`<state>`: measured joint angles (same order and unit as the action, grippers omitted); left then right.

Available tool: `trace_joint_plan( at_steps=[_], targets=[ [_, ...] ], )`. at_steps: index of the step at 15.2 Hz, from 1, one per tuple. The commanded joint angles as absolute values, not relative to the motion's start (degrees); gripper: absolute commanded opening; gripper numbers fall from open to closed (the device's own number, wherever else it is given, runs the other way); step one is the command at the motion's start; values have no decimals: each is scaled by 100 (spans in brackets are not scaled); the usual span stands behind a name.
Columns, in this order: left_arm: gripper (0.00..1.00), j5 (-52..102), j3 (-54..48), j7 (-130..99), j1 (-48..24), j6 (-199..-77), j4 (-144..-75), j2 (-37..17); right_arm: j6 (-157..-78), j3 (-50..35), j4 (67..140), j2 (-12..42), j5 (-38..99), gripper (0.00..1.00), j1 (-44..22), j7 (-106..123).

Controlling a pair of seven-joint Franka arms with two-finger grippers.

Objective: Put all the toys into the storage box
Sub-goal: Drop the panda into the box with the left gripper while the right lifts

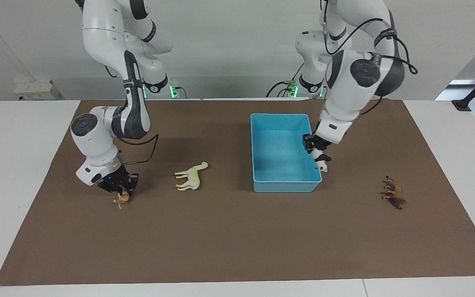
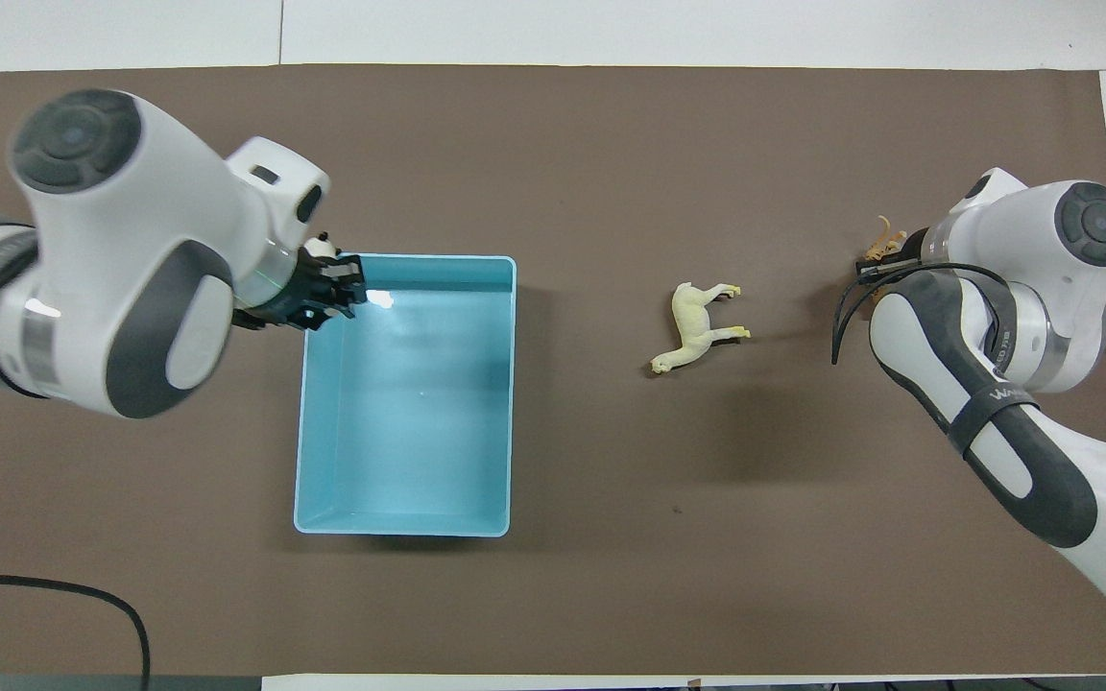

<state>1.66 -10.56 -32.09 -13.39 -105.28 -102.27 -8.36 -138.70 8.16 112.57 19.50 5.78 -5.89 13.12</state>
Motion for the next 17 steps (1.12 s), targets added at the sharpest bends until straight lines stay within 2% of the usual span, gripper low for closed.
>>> trace_joint_plan(
  at_steps=[1,2,3,4,8,11,15,17],
  targets=[
    [26,211,-940,-3410,-1695,-11369,-11457,-256,-12775,800,10541,1627,738,0,-580,1415],
    [35,211,-949,-3480,-1714,-11625,-11722,-168,-12423,800,10303,1556,738,0,-580,1406],
    [51,211,-949,-3498,-1723,-11689,-11890,-97,-12010,791,10031,1460,738,0,-580,1345],
    [98,211,-949,-3498,-1757,-11707,-11935,-79,-11614,782,9811,1372,738,0,-589,1145],
    [100,211,-932,-3446,-1714,-11523,-11690,-105,-10628,747,9142,1125,695,0,-1325,-382],
    [100,176,-870,-3262,-1540,-11216,-11296,-105,-10415,738,8808,1099,642,0,-2054,-1683],
    [100,158,-870,-1122,-22,-11696,-11206,-219,-10529,747,8763,1116,642,0,-2960,-3118],
    [100,89,-870,-294,533,-12040,-11040,-534,-10590,730,8763,1116,650,0,-3198,-3557]
  ],
)
